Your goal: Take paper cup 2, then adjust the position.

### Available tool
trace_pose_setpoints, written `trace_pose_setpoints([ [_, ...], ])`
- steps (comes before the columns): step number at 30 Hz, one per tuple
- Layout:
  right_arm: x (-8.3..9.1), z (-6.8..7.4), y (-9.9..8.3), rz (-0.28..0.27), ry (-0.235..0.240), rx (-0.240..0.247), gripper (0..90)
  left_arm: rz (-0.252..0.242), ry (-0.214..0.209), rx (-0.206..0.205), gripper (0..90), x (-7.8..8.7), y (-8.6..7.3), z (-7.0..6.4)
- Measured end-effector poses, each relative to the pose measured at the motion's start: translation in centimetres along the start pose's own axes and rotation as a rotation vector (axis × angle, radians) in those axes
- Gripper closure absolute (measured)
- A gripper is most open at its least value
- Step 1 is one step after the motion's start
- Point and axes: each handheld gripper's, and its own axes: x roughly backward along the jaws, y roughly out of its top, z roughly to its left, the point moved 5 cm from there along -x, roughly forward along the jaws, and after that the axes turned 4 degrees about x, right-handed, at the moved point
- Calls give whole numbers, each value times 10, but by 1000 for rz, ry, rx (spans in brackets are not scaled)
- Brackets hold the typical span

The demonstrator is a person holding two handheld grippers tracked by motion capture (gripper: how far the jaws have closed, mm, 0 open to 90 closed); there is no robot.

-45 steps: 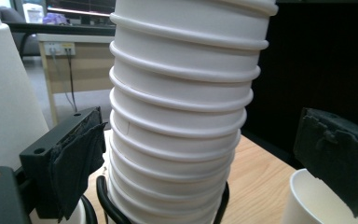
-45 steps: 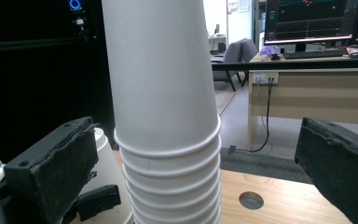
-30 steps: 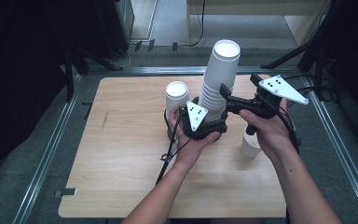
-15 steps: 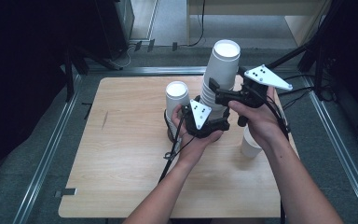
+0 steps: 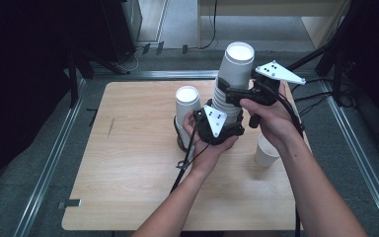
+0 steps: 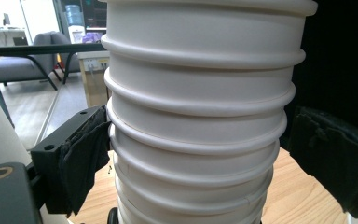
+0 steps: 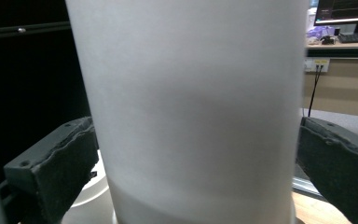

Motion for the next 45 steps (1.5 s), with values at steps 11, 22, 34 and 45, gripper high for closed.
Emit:
trace_pose_setpoints([
  [11,-2,2,2,-22,-47,26,122,5,9,0,79,0,1,0],
  [22,-2,4,11,-63,-72,26,129,10,5,1,86,1,1,1],
  [34,2,7,28,-130,-100,23,134,15,2,4,91,2,1,1],
  [45,12,5,51,-208,-143,18,136,14,2,4,94,2,0,1],
])
